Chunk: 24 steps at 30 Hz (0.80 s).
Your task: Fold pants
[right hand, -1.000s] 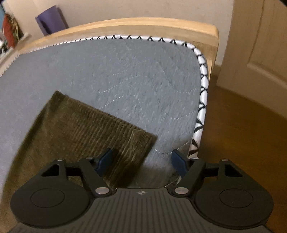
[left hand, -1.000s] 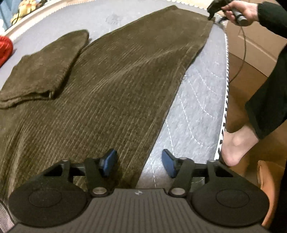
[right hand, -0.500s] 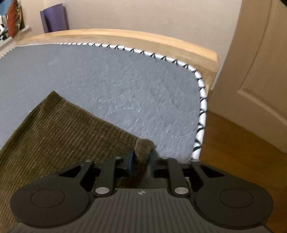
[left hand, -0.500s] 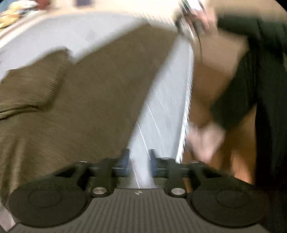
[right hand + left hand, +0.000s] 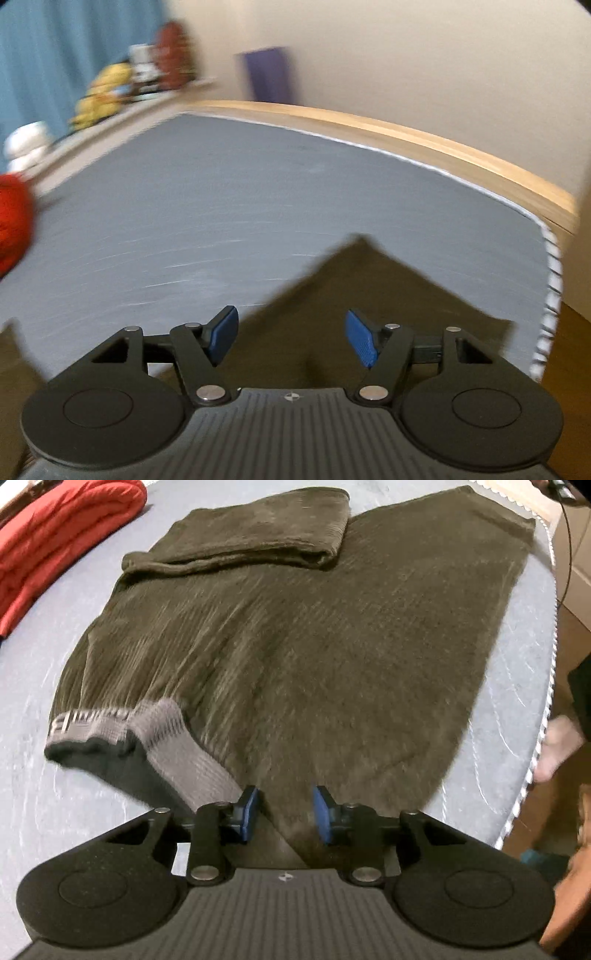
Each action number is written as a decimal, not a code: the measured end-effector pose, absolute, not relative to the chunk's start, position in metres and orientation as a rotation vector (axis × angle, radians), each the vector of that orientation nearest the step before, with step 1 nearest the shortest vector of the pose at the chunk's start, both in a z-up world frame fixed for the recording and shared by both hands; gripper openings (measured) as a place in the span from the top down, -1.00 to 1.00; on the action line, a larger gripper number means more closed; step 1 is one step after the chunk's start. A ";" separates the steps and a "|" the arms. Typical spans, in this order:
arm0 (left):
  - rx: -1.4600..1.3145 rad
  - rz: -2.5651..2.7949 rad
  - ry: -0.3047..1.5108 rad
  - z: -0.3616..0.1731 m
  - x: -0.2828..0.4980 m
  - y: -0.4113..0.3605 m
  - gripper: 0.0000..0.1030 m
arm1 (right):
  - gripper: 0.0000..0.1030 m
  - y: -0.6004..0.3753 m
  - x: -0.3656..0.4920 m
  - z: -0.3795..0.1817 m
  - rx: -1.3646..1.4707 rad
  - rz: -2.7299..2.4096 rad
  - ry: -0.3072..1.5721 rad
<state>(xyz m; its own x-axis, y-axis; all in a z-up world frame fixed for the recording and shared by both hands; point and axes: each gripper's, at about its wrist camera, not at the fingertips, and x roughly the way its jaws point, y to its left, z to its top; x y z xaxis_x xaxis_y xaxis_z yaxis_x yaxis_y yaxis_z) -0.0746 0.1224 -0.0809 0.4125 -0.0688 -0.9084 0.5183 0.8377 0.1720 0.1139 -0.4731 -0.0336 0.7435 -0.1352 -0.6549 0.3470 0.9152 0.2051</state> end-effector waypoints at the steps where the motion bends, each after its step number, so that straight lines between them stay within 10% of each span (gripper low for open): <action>1: 0.492 -0.384 1.080 -0.081 -0.080 0.121 0.28 | -0.34 -0.457 0.115 -0.026 0.314 -0.223 0.683; 6: 0.389 -0.342 0.950 -0.059 -0.091 0.125 0.09 | -0.35 -0.380 0.110 0.005 0.263 -0.003 0.677; 10: 0.215 -0.165 0.880 -0.043 -0.066 0.126 -0.53 | -0.35 -0.319 0.095 0.008 0.183 0.187 0.689; 16: 0.123 0.013 0.850 -0.031 -0.023 0.097 -0.52 | -0.30 -0.252 0.106 -0.018 0.090 0.288 0.750; 18: 0.064 0.029 0.822 -0.021 -0.012 0.091 -0.32 | -0.30 -0.233 0.112 -0.021 0.054 0.309 0.741; 22: -0.058 0.044 0.789 0.000 0.010 0.083 0.75 | -0.30 -0.215 0.127 -0.032 0.015 0.310 0.722; 24: -0.073 0.058 0.773 0.006 0.022 0.077 0.77 | -0.30 -0.207 0.142 -0.046 0.009 0.299 0.738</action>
